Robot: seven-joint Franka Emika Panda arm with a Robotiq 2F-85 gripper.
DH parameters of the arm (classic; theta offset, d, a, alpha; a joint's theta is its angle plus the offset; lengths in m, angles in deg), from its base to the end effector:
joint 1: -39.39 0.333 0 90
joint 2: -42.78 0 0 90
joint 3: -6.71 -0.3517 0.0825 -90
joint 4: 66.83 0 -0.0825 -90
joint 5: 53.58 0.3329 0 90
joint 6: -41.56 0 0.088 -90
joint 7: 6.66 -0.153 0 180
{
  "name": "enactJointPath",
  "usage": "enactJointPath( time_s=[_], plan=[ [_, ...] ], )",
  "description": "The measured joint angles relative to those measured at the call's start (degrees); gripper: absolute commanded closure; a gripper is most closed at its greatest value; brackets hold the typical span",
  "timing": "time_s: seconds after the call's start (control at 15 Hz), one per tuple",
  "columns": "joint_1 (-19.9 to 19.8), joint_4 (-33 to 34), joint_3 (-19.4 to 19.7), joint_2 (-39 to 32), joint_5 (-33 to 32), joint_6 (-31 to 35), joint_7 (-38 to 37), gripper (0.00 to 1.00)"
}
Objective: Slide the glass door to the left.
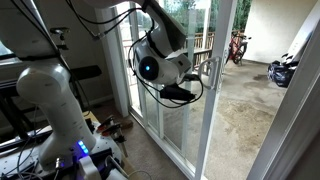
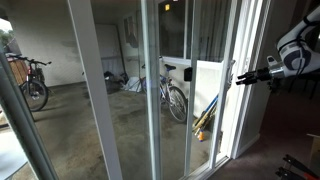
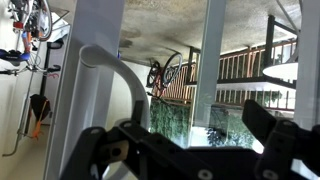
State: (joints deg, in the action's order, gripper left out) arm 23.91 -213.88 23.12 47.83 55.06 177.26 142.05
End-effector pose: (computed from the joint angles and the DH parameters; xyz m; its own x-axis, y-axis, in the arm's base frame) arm 0.3934 -0.1958 0.3524 0.3572 0.2387 0.9030 0.3212 -0.9392 0.1212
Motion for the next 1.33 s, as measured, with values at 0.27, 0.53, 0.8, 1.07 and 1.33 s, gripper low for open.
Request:
enactJointPath(
  time_s=[0.27, 0.53, 0.8, 1.07, 1.33],
  plan=[
    [-1.6, -0.1, 0.8, 0.4, 0.6, -0.1, 0.0, 0.0],
    [-1.6, 0.1, 0.5, 1.3, 2.2, -0.1, 0.0, 0.0],
    [-0.7, 1.3, -1.8, 1.2, 5.7, 0.0, 0.0, 0.0],
    [-0.1, 2.8, -2.9, 0.2, 6.9, 0.0, 0.0, 0.0],
    [-0.8, 4.2, -1.4, -2.1, 6.9, 0.0, 0.0, 0.0]
  ],
)
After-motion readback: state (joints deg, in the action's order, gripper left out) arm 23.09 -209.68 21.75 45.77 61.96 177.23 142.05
